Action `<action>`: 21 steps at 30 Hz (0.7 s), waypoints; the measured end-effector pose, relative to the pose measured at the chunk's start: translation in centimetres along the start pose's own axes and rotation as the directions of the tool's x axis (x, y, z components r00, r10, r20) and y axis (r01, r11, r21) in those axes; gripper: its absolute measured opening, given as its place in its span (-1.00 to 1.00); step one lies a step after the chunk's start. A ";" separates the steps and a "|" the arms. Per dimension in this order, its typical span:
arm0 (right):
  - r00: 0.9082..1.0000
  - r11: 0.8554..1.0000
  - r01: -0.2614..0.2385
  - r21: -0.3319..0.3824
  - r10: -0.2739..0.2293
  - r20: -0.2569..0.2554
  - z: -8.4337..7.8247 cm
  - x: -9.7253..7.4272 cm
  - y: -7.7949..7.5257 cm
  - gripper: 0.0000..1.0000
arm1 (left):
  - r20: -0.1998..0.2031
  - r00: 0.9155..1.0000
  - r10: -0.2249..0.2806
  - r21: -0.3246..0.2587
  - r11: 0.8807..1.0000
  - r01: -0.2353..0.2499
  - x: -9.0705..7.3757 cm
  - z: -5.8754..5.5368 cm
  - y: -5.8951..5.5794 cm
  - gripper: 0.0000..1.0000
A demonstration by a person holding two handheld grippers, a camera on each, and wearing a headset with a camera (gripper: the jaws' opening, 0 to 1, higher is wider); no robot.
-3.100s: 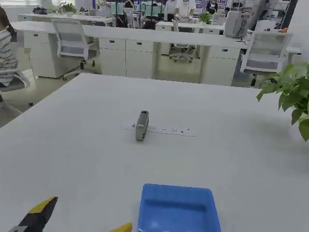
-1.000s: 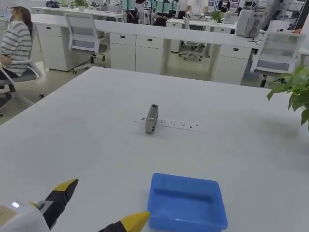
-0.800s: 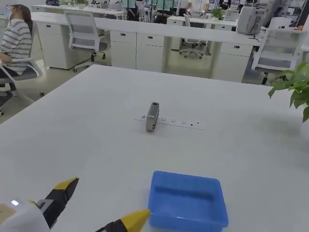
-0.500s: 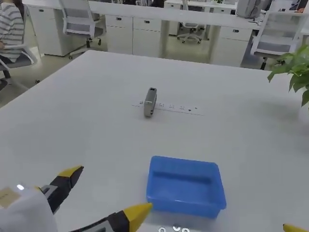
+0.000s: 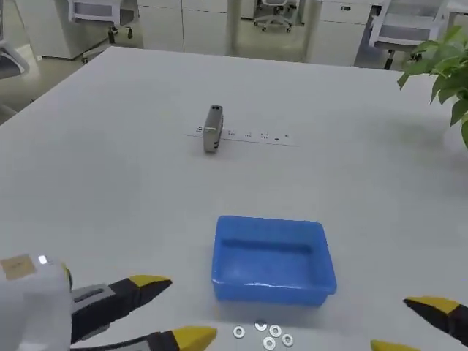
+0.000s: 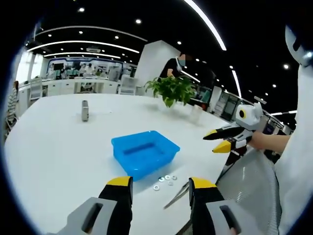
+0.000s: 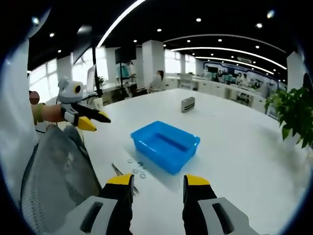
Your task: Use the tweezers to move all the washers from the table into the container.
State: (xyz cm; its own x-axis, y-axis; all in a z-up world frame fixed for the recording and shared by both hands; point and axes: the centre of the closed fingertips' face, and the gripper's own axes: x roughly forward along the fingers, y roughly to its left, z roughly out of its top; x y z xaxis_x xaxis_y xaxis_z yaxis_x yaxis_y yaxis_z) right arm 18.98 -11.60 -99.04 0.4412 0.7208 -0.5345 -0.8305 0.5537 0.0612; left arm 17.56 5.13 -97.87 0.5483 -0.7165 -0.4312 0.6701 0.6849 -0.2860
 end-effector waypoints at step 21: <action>0.938 0.953 -0.266 -0.145 0.221 -0.268 -4.3 5.8 4.8 -0.66 | -0.419 0.888 -0.190 0.193 0.937 0.291 4.8 -6.5 -1.5 -0.49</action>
State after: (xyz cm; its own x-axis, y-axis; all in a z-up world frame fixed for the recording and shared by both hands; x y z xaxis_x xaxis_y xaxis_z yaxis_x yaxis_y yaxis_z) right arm 16.06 -6.56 -105.43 0.1393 0.6869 -0.7133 -0.9582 0.2753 0.0780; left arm 15.92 1.50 -105.07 0.1505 -0.7109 -0.6870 0.8842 0.4076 -0.2281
